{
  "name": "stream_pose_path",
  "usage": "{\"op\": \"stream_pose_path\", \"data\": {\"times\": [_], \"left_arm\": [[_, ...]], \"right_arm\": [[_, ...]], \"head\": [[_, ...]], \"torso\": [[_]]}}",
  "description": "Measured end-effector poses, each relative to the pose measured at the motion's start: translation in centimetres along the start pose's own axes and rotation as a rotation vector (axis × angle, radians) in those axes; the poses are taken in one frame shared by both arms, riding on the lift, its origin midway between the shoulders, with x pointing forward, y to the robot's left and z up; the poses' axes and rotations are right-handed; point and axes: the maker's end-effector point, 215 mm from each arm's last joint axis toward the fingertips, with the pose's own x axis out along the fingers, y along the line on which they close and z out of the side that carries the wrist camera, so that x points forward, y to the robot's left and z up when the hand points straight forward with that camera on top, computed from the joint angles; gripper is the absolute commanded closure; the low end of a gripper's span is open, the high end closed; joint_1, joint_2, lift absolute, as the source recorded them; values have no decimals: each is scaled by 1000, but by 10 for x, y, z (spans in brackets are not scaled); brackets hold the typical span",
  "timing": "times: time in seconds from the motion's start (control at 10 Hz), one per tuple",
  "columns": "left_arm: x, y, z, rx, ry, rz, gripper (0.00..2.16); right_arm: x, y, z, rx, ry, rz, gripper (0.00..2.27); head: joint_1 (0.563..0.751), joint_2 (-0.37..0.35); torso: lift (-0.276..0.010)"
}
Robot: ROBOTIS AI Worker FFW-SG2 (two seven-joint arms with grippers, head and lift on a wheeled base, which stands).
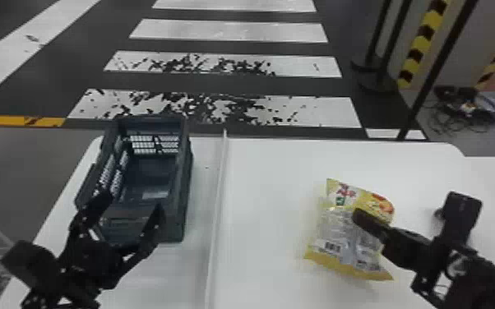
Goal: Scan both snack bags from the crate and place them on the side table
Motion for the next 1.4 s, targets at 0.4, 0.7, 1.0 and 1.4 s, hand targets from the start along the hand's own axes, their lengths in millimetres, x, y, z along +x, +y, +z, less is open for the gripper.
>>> {"op": "stream_pose_path", "data": {"times": [0.4,0.7,1.0,1.4], "left_arm": [[2,0,-3,-6,3,-2,80],[2,-1,-2,-7,1,-3,80],[2,-1,-2,-6,0,-4,80],[2,-3,-1,-6,-1,-8,80]], "right_arm": [[-17,-19,-9,-27,73,24,2253],[-17,-16,-34,-55,166,58,2253],[-19,-16,-52,-87,228,101,2253],[-37,9,-4,-116,147,130,2256]], "head": [[695,-30],[695,-23],[695,-12],[695,-16]], "torso": [[-95],[-95],[-95],[-95]]}}
